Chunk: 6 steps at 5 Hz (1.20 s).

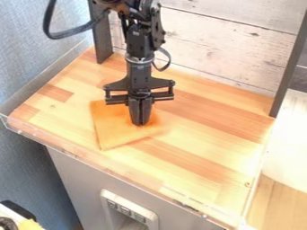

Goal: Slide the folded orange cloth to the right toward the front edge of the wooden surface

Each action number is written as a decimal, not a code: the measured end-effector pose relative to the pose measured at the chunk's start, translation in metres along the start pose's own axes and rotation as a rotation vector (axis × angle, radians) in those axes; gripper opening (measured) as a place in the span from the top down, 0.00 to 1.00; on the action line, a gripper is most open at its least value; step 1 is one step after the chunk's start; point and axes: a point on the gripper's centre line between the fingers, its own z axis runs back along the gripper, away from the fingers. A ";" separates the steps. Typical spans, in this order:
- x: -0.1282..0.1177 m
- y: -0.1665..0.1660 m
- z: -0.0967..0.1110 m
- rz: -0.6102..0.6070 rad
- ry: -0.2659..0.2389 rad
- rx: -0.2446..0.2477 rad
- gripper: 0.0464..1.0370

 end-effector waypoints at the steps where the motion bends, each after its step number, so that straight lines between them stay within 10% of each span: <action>1: 0.006 -0.002 -0.004 0.003 0.011 -0.018 0.99; 6: -0.025 -0.014 -0.013 -0.382 -0.021 -0.117 0.99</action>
